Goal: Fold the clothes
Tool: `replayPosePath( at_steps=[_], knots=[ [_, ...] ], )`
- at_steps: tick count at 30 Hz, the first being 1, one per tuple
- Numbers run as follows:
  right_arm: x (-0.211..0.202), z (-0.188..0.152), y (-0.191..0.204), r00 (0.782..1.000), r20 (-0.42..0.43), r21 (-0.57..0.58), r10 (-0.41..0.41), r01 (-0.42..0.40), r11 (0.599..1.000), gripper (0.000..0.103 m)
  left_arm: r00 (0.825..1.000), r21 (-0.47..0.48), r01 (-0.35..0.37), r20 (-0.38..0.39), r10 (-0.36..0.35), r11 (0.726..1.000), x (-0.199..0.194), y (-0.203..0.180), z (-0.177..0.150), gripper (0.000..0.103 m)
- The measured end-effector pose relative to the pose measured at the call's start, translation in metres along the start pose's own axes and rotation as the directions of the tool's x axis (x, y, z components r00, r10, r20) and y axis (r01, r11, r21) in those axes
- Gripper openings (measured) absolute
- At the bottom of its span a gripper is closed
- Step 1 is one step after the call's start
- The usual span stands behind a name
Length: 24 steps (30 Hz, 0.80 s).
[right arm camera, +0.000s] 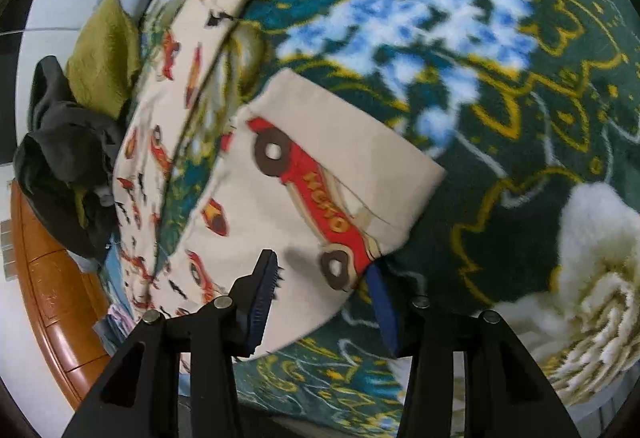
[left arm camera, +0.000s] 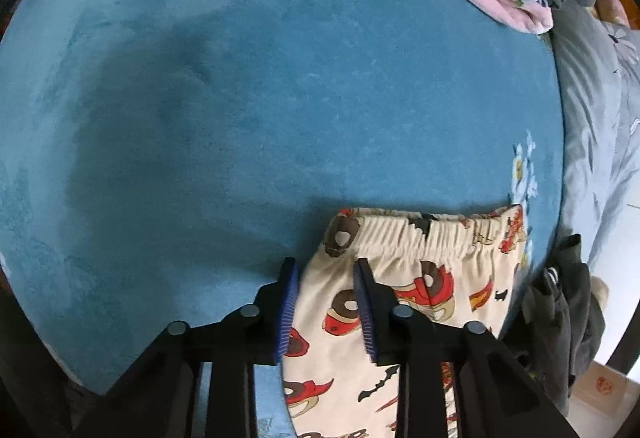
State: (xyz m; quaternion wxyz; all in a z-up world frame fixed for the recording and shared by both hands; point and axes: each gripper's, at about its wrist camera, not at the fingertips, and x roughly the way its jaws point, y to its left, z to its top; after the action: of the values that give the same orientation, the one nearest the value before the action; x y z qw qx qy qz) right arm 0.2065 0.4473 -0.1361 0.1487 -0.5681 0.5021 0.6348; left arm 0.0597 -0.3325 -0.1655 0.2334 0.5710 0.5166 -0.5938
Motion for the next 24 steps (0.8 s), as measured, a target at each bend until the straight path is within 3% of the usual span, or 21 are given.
replayPosePath(
  at_steps=[5, 8, 13, 17, 20, 24],
  knots=[
    [0.0, 0.005, 0.005, 1.0, 0.018, 0.017, -0.011, 0.011, 1.0, 0.008, 1.0, -0.043, 0.017, -0.007, -0.017, 0.999, 0.001, 0.007, -0.001, 0.017],
    [-0.011, 0.008, 0.015, 0.999, 0.039, -0.014, -0.007, 0.007, 1.0, 0.003, 0.998, -0.071, 0.056, -0.007, -0.056, 0.996, 0.0, 0.012, -0.002, 0.003],
    [-0.036, 0.012, 0.033, 0.999, 0.045, -0.069, 0.024, -0.021, 0.997, 0.002, 0.991, -0.056, 0.129, 0.044, -0.127, 0.99, -0.016, 0.012, -0.009, 0.002],
    [-0.056, 0.007, 0.021, 0.998, 0.048, -0.028, 0.039, -0.037, 0.999, 0.002, 0.97, -0.037, 0.229, 0.094, -0.224, 0.973, -0.042, 0.018, -0.017, 0.002],
    [-0.074, 0.021, 0.034, 0.989, 0.09, -0.041, 0.119, -0.116, 0.992, 0.002, 0.963, 0.034, 0.245, 0.102, -0.248, 0.969, -0.06, -0.003, -0.023, 0.002],
    [-0.078, 0.057, 0.07, 0.978, 0.123, -0.033, 0.166, -0.163, 0.986, 0.002, 0.944, 0.053, 0.322, 0.056, -0.325, 0.945, -0.067, -0.043, -0.03, 0.002]
  ],
)
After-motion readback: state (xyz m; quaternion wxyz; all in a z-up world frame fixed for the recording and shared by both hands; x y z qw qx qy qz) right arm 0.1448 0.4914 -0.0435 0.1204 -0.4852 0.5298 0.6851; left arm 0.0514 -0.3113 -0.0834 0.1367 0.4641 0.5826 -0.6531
